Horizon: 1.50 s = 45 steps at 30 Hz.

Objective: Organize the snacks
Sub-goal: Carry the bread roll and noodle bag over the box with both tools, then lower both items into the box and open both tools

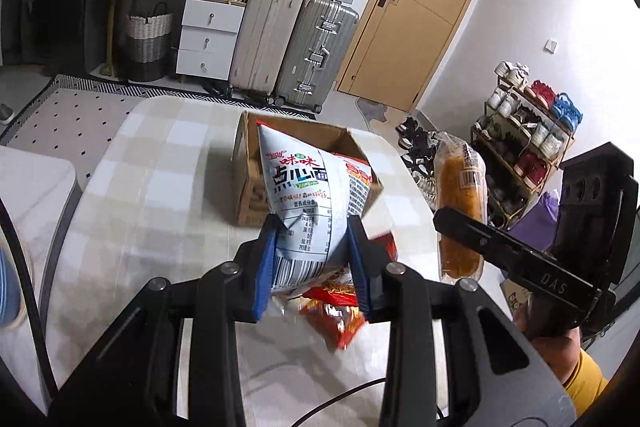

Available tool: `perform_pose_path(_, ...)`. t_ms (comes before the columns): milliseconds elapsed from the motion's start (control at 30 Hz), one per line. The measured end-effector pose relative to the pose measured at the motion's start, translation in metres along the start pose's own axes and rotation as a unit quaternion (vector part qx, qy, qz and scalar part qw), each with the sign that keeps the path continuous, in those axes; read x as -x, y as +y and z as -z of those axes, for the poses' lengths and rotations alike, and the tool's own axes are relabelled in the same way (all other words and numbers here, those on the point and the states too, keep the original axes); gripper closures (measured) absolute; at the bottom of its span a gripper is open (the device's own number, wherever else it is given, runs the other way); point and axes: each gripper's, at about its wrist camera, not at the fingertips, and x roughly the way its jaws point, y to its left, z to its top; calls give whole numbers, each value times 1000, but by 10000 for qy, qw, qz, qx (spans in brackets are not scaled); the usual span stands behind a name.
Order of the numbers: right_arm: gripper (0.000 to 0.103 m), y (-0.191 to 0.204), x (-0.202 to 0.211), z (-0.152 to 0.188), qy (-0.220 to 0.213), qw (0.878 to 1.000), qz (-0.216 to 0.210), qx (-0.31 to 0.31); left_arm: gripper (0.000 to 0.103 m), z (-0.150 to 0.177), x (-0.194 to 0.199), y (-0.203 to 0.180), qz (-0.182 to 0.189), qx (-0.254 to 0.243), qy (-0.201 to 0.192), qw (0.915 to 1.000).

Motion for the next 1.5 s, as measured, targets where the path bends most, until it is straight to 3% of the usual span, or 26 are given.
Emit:
perform_pose_path(167,65,-18,-36,-36,251,9992,155,-273,73,-49,-21,6,-241,-182,-81,9995)
perform_pose_path(300,65,-38,-69,-56,481,9976,255,-430,73,-83,-49,13,-148,-137,114,9997)
perform_pose_path(533,65,-75,-113,-97,434,9951,486,-740,73,-120,-138,24,-251,7,471,9986)
perform_pose_path(767,65,-109,-162,-107,739,9908,622,-950,73,-126,-227,33,-304,90,889,9955)
perform_pose_path(1033,65,-135,-195,-103,1052,9883,574,-943,73,-114,-293,33,-333,-24,1209,9921)
perform_pose_path(1267,65,-140,-210,-96,1222,9871,598,-840,73,-105,-315,32,-302,-124,1303,9909)
perform_pose_path(1500,65,-136,-215,-94,1355,9854,756,-708,73,-102,-306,30,-401,-179,1242,9913)
